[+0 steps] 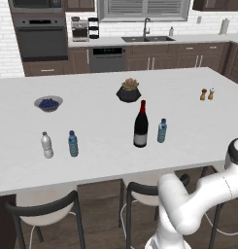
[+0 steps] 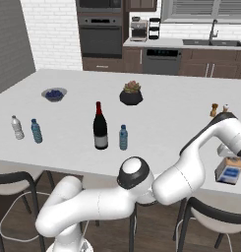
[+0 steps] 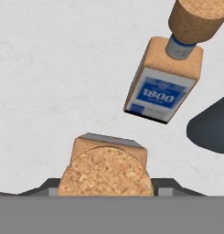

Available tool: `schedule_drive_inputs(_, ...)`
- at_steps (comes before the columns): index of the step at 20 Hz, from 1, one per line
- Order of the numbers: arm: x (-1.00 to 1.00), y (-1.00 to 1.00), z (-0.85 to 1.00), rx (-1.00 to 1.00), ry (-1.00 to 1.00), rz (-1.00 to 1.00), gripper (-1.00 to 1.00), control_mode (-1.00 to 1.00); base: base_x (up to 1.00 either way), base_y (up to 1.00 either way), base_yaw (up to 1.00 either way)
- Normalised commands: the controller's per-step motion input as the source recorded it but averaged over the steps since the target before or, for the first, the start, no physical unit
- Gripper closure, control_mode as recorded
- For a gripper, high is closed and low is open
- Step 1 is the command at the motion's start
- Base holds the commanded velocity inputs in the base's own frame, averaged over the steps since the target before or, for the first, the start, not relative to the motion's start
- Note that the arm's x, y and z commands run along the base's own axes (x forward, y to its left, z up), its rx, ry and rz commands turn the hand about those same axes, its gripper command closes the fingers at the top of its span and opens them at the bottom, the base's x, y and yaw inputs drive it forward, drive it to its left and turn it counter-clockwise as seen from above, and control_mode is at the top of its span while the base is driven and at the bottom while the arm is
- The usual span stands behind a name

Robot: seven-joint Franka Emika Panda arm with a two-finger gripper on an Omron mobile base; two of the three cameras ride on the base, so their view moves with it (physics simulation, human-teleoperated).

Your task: Move the plastic bottles in the middle to the plastics group, and the glass bottles in the middle to the glass group.

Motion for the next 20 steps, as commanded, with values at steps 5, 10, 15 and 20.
schedule_drive_inputs(5,0.00,0.00,0.00,0.00,0.00,0.00,-1.00,-1.00,0.00,0.00,0.00)
schedule_drive_inputs(10,0.00,0.00,0.00,0.00,0.00,0.00,-1.00,-1.00,0.00,0.00,0.00)
schedule_drive_inputs(15,-0.05,0.02,0.05,0.00,-0.01,0.00,-1.00,-1.00,0.00,0.00,0.00)
schedule_drive_inputs(20,-0.33,0.32,0.38,0.00,-0.07,0.00,-1.00,-1.00,0.00,0.00,0.00)
